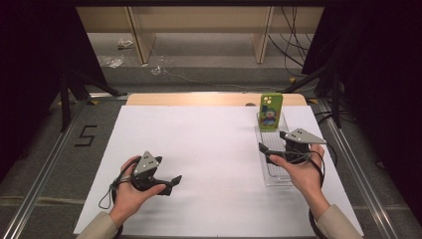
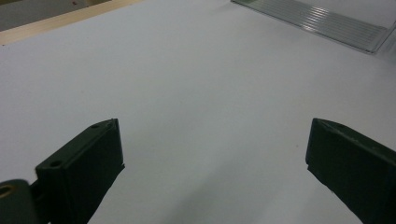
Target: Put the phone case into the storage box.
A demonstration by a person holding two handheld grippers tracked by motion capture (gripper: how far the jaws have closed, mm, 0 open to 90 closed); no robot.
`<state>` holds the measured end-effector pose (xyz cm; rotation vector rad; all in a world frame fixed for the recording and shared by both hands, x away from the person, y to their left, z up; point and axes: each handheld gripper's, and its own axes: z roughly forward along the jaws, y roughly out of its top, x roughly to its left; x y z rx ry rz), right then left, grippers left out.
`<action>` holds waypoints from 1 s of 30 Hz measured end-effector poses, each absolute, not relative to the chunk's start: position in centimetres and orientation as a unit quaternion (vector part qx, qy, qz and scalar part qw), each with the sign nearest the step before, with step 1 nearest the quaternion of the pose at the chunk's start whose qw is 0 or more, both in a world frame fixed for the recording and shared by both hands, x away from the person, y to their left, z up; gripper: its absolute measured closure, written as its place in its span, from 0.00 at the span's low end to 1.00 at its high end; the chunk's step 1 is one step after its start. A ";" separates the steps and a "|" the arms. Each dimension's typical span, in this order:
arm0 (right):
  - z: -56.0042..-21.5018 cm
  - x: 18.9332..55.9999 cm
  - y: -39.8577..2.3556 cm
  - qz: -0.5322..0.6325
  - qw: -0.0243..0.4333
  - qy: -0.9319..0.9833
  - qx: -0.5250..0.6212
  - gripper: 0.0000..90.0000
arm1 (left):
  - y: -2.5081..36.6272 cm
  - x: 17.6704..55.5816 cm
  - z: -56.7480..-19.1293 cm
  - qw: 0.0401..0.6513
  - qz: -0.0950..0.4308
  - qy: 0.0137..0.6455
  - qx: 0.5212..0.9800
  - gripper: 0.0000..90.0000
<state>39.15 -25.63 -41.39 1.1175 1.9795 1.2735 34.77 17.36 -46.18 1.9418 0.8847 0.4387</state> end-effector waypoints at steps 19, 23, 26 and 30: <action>-41.7 38.0 -26.2 0.479 0.263 0.733 0.405 0.15 | 17.4 34.8 -46.1 0.465 0.179 0.361 0.789 0.04; -41.8 37.7 -26.3 0.477 0.262 0.736 0.404 0.15 | 17.4 34.8 -46.1 0.463 0.179 0.360 0.790 0.04; -41.9 37.6 -26.4 0.478 0.261 0.736 0.402 0.15 | 17.5 34.8 -46.1 0.463 0.179 0.360 0.790 0.04; -41.9 37.3 -26.5 0.480 0.262 0.735 0.400 0.15 | 17.5 34.8 -46.1 0.462 0.179 0.360 0.790 0.04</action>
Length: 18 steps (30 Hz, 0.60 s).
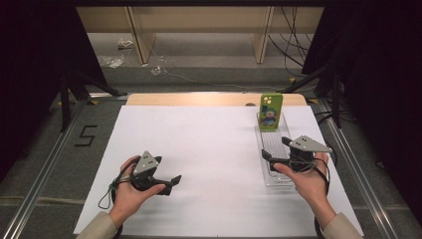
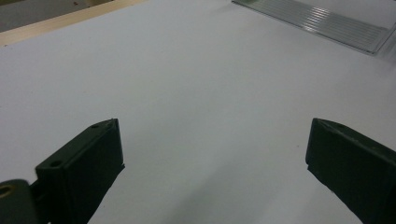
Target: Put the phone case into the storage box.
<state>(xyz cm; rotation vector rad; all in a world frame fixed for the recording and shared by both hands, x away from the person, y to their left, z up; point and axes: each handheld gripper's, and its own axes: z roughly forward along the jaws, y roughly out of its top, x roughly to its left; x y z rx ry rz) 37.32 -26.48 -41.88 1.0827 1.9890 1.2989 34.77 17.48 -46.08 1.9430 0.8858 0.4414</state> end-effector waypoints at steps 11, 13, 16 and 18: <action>-42.3 36.7 -26.9 0.480 0.263 0.736 0.399 0.15 | 17.5 34.8 -46.1 0.462 0.180 0.360 0.790 0.04; -42.3 36.6 -27.0 0.481 0.262 0.736 0.398 0.15 | 17.5 34.8 -46.1 0.463 0.180 0.361 0.790 0.04; -42.4 36.4 -27.0 0.484 0.261 0.735 0.397 0.15 | 17.5 34.8 -46.1 0.463 0.180 0.361 0.790 0.04; -42.5 36.4 -27.1 0.485 0.261 0.735 0.394 0.15 | 17.5 34.8 -46.1 0.463 0.180 0.361 0.790 0.04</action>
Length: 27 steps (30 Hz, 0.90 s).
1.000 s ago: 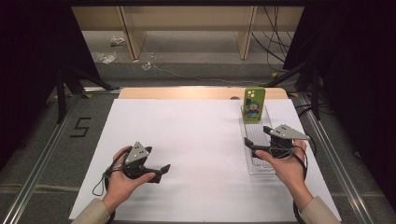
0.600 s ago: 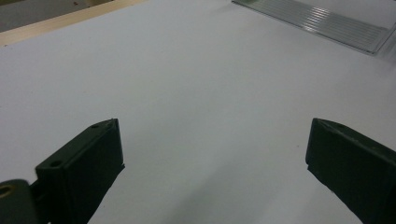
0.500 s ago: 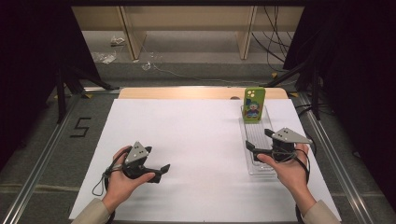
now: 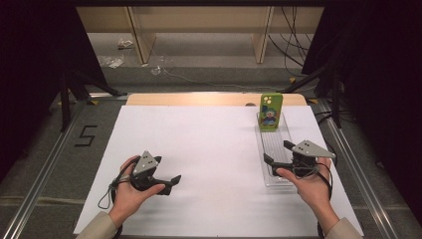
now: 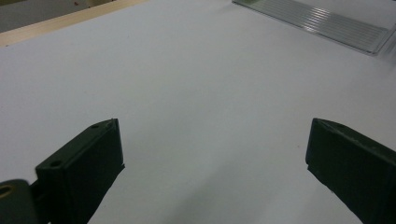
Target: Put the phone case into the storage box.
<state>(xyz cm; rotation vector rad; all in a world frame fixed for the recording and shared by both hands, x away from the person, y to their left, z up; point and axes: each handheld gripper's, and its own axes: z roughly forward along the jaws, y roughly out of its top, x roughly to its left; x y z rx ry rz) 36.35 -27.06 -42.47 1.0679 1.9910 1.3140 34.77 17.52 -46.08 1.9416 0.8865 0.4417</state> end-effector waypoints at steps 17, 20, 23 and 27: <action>-42.8 35.4 -27.6 0.496 0.261 0.730 0.392 0.15 | 17.5 34.8 -46.1 0.463 0.179 0.361 0.790 0.04; -42.9 35.2 -27.7 0.498 0.261 0.730 0.390 0.15 | 17.5 34.8 -46.1 0.463 0.179 0.361 0.790 0.04; -43.0 35.0 -27.8 0.499 0.261 0.729 0.389 0.15 | 17.5 34.8 -46.1 0.464 0.178 0.361 0.789 0.04; -43.0 34.9 -27.9 0.502 0.261 0.727 0.389 0.15 | 17.5 34.8 -46.1 0.463 0.179 0.361 0.789 0.04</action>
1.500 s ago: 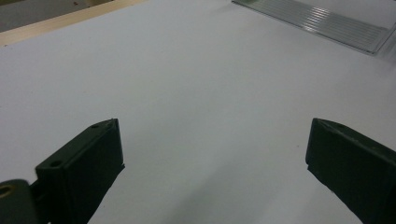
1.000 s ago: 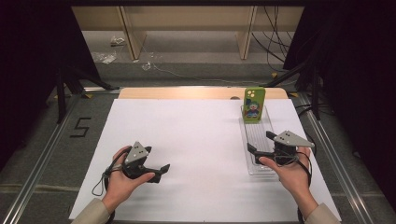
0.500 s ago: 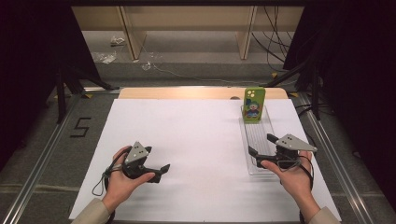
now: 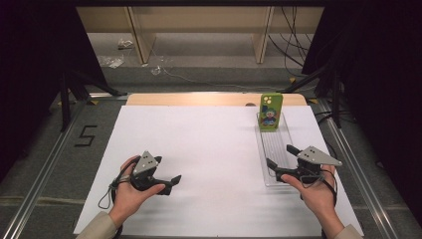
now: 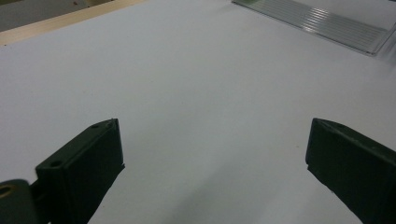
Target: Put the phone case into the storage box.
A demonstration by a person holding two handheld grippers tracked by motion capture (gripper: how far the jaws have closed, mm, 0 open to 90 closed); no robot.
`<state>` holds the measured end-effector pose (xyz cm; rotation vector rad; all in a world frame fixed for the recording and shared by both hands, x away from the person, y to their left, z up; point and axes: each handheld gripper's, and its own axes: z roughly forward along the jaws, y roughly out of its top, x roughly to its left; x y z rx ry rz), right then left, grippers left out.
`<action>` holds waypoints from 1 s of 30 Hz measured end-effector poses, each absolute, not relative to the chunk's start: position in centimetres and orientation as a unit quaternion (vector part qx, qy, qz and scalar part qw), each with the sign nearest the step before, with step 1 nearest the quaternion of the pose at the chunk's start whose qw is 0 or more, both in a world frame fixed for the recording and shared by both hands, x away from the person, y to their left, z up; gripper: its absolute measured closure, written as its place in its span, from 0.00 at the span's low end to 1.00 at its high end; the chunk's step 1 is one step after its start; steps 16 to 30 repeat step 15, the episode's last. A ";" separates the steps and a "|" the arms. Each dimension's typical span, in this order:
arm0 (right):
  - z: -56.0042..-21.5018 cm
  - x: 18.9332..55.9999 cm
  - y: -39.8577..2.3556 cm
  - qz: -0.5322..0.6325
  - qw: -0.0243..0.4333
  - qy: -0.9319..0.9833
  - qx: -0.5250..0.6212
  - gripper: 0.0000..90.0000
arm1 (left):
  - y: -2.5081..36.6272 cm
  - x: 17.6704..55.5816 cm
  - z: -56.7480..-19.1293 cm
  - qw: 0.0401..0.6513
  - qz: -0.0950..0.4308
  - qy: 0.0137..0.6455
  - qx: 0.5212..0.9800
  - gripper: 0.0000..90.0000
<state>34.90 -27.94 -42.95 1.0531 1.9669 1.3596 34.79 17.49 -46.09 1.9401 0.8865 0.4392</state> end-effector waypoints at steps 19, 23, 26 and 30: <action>-42.9 34.8 -27.9 0.509 0.261 0.725 0.384 0.15 | 17.5 34.8 -46.0 0.465 0.178 0.361 0.788 0.04; -42.9 34.8 -27.9 0.509 0.261 0.725 0.384 0.15 | 17.5 34.8 -46.0 0.465 0.178 0.361 0.788 0.04; -42.9 34.8 -27.9 0.509 0.261 0.725 0.384 0.15 | 17.5 34.8 -46.0 0.465 0.178 0.361 0.788 0.04; -42.9 34.8 -27.9 0.509 0.261 0.725 0.384 0.15 | 17.5 34.8 -46.0 0.465 0.178 0.361 0.788 0.04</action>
